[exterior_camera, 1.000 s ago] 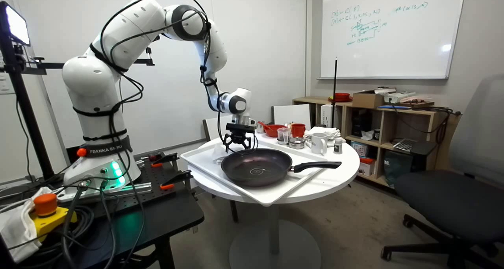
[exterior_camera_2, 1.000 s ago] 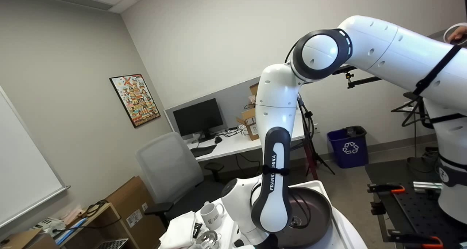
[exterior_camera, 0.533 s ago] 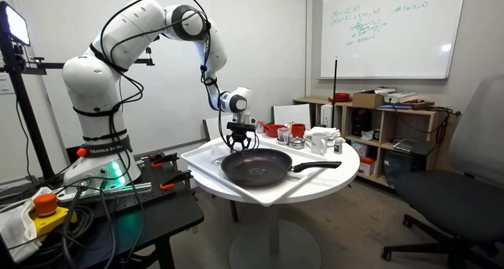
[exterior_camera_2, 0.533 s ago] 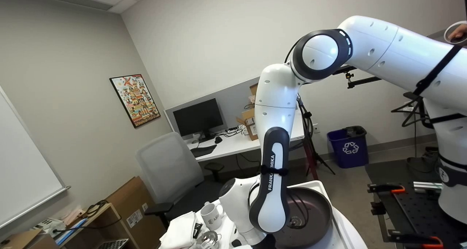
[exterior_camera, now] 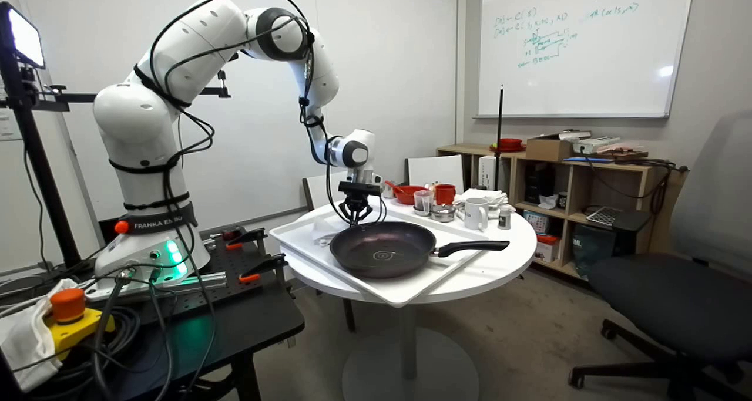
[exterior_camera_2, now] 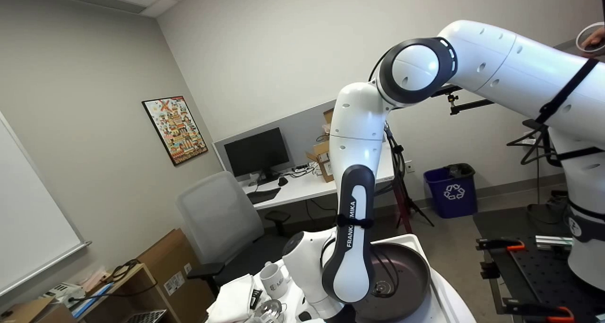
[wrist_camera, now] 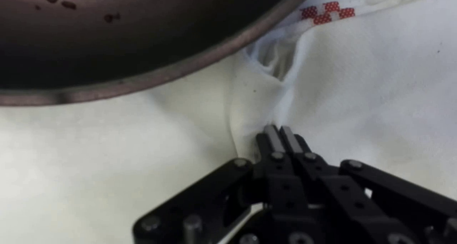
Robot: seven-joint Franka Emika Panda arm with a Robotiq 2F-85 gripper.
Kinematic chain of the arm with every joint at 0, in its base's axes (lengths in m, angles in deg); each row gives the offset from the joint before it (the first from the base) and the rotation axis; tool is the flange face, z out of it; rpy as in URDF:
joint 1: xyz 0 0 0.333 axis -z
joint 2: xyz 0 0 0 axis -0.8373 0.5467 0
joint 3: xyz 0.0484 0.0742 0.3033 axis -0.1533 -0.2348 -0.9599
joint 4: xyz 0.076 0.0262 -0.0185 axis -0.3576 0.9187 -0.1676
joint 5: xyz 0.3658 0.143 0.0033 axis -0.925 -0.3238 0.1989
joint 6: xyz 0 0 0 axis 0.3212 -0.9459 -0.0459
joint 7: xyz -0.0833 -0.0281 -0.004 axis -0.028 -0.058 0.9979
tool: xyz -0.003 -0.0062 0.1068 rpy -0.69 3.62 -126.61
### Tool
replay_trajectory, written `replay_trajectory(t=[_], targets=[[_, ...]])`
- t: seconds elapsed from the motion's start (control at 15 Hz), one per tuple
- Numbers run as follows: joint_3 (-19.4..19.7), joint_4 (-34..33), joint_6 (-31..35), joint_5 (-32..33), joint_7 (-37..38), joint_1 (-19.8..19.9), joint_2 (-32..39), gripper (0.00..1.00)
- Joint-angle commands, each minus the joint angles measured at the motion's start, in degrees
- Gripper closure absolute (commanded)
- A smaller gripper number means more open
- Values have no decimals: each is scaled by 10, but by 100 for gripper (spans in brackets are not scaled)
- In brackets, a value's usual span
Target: Wipe the pan with the white towel
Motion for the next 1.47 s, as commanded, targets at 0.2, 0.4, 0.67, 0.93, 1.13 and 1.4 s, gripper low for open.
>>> replay_trajectory(t=[0.2,0.4,0.67,0.93,1.13,1.4], targets=[[-14,36,19,-4,-13,-10,-28,99],[-24,79,52,3,-8,-19,-68,99],[-24,142,104,8,11,-37,-138,99],[-22,196,138,2,21,-38,-206,99],[-22,226,153,-11,28,-26,-253,99],[-22,254,166,-42,21,2,-297,99]])
